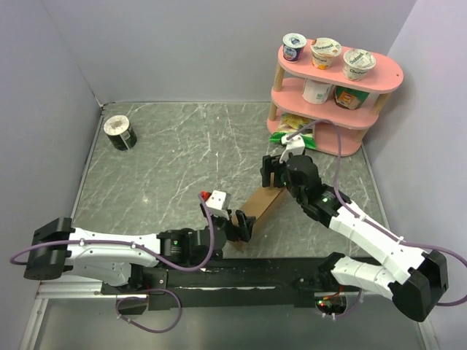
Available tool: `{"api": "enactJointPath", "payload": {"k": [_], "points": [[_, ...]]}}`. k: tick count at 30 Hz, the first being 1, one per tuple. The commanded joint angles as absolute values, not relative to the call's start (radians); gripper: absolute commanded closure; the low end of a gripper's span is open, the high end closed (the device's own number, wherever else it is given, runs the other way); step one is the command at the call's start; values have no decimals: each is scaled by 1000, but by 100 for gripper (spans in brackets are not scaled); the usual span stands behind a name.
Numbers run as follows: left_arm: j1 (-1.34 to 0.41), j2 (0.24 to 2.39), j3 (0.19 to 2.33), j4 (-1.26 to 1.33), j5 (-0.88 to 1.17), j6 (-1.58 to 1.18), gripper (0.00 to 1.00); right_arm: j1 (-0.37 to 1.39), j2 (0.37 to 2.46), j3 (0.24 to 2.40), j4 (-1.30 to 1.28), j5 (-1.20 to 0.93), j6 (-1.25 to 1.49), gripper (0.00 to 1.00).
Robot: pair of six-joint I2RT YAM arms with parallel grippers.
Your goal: Fold the paper box
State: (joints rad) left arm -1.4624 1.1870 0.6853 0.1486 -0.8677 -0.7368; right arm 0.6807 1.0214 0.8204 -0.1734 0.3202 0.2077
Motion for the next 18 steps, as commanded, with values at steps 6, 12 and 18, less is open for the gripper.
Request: {"api": "enactJointPath", "payload": {"k": [6,12,18], "points": [[-1419,1115,595,41,-675,-586,10,451,950,936,-313,-58,75,16],[-1385,1054,543,64,-650,-565,18,243,928,879,-353,-325,66,24],[-1359,989,506,106,-594,-519,23,157,890,782,-298,-466,104,44]]}}
